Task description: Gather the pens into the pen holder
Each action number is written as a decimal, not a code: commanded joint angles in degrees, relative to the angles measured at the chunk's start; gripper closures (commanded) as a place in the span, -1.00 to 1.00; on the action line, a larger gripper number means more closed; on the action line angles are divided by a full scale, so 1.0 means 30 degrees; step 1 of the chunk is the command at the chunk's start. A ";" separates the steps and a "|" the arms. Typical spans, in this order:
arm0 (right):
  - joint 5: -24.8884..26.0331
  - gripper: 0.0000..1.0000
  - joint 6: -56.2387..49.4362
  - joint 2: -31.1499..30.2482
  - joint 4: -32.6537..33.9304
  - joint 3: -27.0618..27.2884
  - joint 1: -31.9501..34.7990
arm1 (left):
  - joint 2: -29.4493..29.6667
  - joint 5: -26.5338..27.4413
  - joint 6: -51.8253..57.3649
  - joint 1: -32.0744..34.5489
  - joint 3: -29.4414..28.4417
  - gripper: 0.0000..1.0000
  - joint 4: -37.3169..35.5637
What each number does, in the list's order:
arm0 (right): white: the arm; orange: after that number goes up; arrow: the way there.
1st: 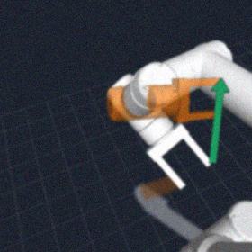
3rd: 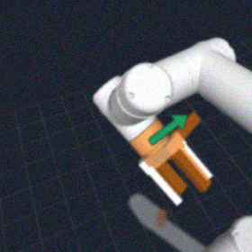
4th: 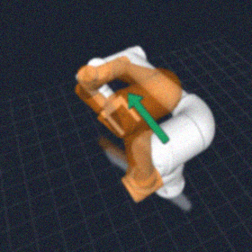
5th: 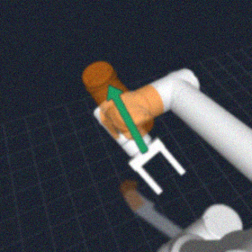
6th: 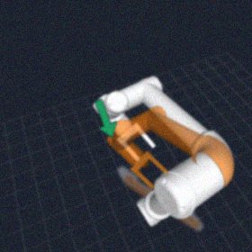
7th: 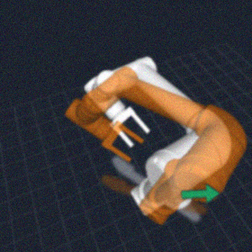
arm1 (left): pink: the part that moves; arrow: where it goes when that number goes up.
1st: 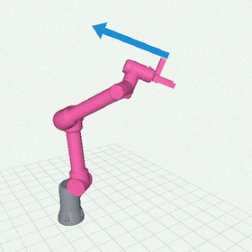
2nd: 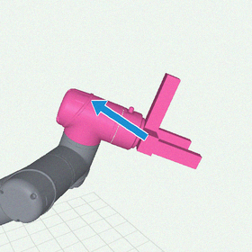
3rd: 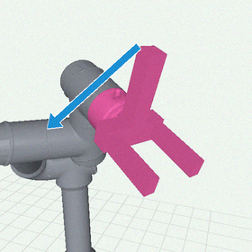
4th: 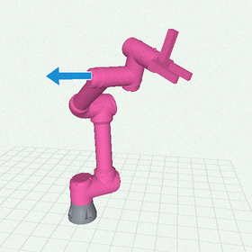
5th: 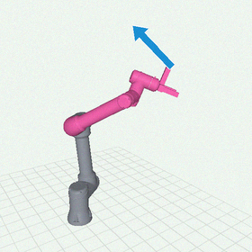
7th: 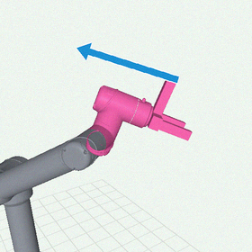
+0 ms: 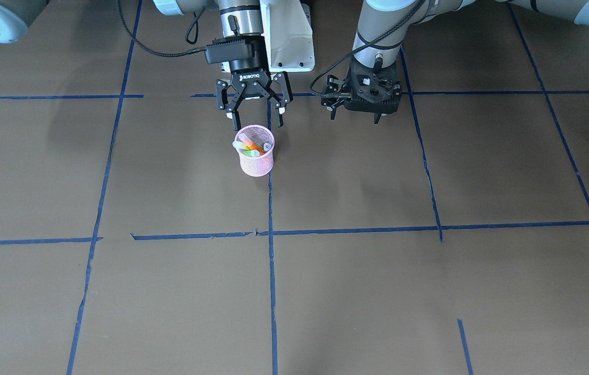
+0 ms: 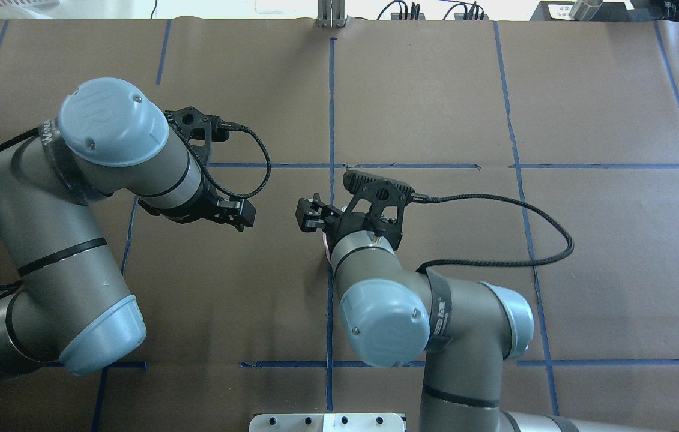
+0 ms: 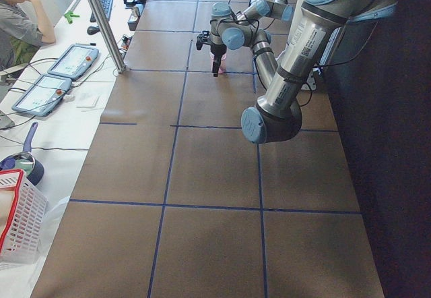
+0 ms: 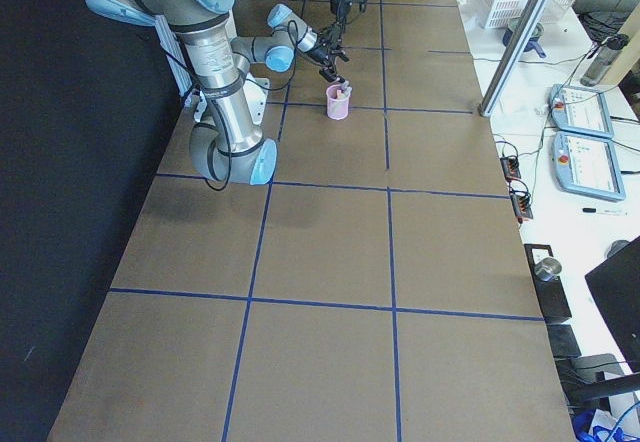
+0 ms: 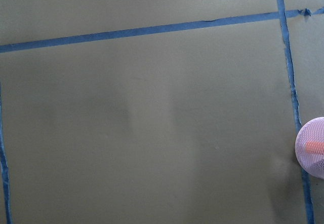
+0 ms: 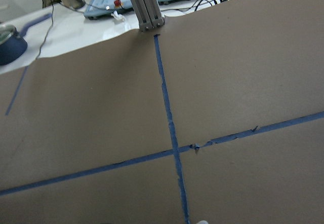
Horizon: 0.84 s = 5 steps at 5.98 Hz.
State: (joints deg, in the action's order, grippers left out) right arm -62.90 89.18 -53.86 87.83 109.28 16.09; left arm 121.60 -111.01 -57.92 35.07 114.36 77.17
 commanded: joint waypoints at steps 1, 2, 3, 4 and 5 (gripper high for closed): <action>-0.7498 -1.00 -0.2439 0.0142 0.3399 0.0752 0.2736 | -0.0015 -0.0029 0.0029 0.0000 0.0081 -1.00 -0.0028; -1.1571 -1.00 -0.5237 0.0113 0.4810 0.0752 0.4666 | -0.0044 -0.0030 0.0116 0.0087 0.0169 -1.00 -0.0087; -1.6194 -1.00 -0.8977 -0.0381 0.5376 0.0723 0.7411 | -0.0074 -0.0088 0.0291 0.0552 0.0228 -1.00 -0.0145; -1.9286 -1.00 -1.2118 -0.0966 0.6222 0.0781 0.9643 | -0.0770 -0.0407 0.1018 0.1050 0.0286 -1.00 -0.0059; -1.9810 -1.00 -1.4151 -0.1784 0.6376 0.0810 1.0710 | -0.1734 -0.2441 0.3259 0.2882 0.0316 -1.00 -0.0058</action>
State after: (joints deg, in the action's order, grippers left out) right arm -117.89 53.93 -57.07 105.84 111.61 43.84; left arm 118.79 -114.08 -53.11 39.65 115.20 76.94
